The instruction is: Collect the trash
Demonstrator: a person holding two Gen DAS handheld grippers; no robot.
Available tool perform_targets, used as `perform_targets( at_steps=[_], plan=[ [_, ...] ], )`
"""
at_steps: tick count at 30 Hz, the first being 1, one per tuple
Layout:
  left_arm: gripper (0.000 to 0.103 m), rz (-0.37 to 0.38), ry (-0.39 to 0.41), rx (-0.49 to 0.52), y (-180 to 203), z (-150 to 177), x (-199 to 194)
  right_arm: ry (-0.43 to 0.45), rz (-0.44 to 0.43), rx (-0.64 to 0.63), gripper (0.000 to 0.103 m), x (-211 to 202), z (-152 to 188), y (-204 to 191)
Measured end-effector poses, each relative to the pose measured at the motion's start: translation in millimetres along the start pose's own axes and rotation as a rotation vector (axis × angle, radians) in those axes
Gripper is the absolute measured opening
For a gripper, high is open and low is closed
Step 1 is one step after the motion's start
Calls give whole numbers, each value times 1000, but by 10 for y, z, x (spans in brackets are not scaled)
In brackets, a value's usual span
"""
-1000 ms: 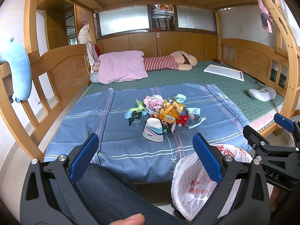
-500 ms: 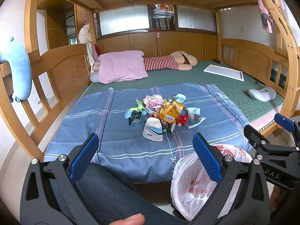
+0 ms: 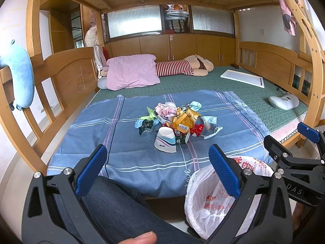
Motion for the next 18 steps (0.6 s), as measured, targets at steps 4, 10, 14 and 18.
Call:
perform_targets(
  at_steps=[4, 10, 14, 18],
  plan=[
    [100, 0, -1, 0, -3, 0, 2, -3, 1, 2, 100, 1, 5, -1],
    [100, -4, 4, 1, -6, 3, 0, -4, 1, 4, 100, -7, 7, 12],
    [100, -3, 0, 2, -1, 24, 1, -6, 0, 4, 100, -6, 7, 11],
    [100, -2, -1, 2, -2, 38, 6, -6, 0, 4, 100, -4, 7, 10]
  ],
)
Point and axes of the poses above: each gripper's, at about its wrist camera, not at the fingertips, and x roughly the way its jaws point, y to its right, z to its underside, the point moved 9 cm from there along x, roughly the way its jaws point, and after that the axes turned 1 degree about x, right-handed, at the moved point
